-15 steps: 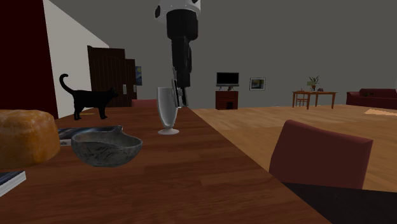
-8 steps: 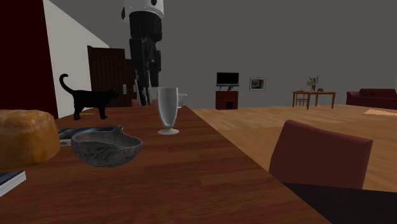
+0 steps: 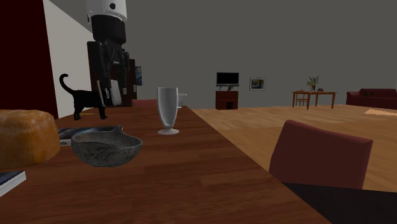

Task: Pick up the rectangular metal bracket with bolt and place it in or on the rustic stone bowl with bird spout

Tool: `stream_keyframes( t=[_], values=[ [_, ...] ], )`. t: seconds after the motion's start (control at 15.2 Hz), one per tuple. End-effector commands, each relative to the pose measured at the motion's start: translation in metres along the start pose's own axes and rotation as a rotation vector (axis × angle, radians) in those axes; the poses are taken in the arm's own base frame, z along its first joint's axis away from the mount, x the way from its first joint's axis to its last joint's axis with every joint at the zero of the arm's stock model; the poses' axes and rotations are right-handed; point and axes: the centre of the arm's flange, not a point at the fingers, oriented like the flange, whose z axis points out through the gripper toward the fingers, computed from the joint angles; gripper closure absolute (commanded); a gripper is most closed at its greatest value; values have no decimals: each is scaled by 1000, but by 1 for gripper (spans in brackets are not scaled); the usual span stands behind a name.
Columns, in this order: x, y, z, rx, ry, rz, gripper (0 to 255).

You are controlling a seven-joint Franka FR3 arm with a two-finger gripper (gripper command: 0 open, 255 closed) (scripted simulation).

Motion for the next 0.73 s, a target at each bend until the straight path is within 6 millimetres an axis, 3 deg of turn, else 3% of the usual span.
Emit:
stream_keyframes(
  t=[0.0,0.66],
  values=[
    [6,0,11,0,1,0,255],
    [7,-1,63,0,1,0,255]
  ],
)
